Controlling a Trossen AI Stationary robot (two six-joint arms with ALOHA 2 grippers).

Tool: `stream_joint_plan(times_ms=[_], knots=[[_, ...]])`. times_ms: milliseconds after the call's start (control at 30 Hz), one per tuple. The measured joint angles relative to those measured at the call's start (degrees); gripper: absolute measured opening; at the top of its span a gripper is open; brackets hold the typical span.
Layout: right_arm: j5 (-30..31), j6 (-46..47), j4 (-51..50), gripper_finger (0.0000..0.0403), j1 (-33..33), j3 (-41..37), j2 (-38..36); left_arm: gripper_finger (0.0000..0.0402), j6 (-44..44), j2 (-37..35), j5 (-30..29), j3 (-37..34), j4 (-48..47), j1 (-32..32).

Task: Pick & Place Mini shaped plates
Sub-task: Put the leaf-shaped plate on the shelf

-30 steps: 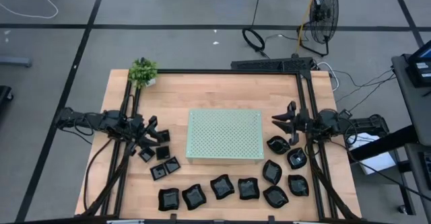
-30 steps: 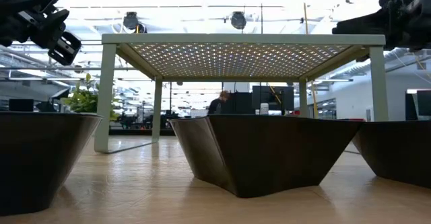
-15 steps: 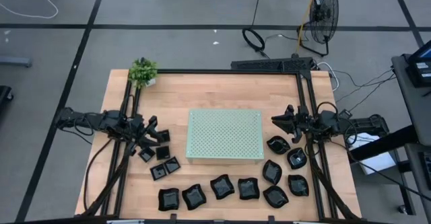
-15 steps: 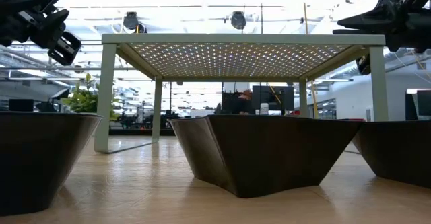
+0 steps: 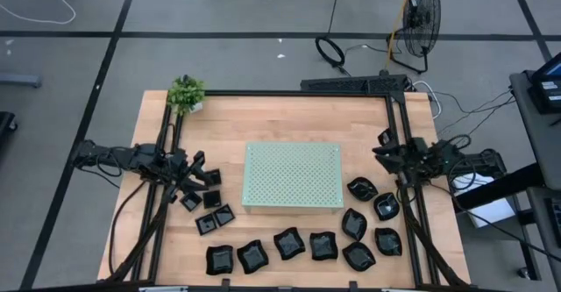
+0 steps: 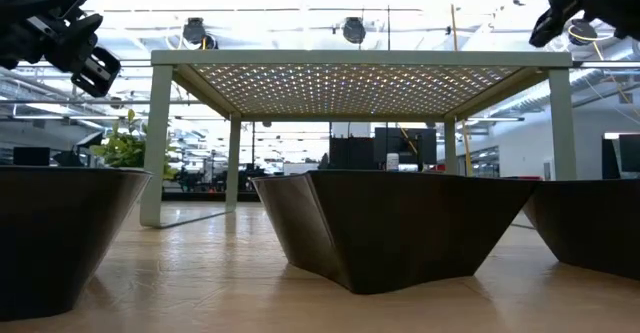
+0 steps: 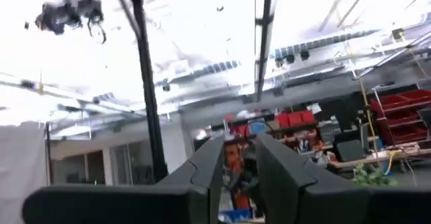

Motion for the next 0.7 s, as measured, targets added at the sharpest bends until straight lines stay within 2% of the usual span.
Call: stream_joint_plan(times_ms=[100, 200, 300, 367, 467, 533, 700], knots=[[2.5, -0.6, -8.5, 0.0115, 0.0, 5.1, 3.4, 0.0129, 0.0, 0.0, 0.0, 0.0, 0.0, 0.0], [8.0, -1.4, -17.8, 0.0155, 0.0, 12.5, 8.6, 0.0129, 0.0, 0.0, 0.0, 0.0, 0.0, 0.0], [11.8, 0.0, -35.2, 0.0194, 0.0, 20.3, 16.0, 0.0129, 0.0, 0.0, 0.0, 0.0, 0.0, 0.0], [13.4, 4.4, -46.0, 0.0211, 0.0, 26.6, 20.7, 0.0129, 0.0, 0.0, 0.0, 0.0, 0.0, 0.0], [16.7, 15.0, -63.3, 0.0221, -0.1, 33.8, 26.8, 0.0129, 0.0, 0.0, 0.0, 0.0, 0.0, 0.0], [16.6, 20.3, -71.8, 0.0219, -0.1, 35.9, 30.6, 0.0129, 0.0, 0.0, 0.0, 0.0, 0.0, 0.0], [16.2, 29.9, -84.4, 0.0208, -0.5, 36.6, 37.1, 0.0129, 0.0, 0.0, 0.0, 0.0, 0.0, 0.0]])
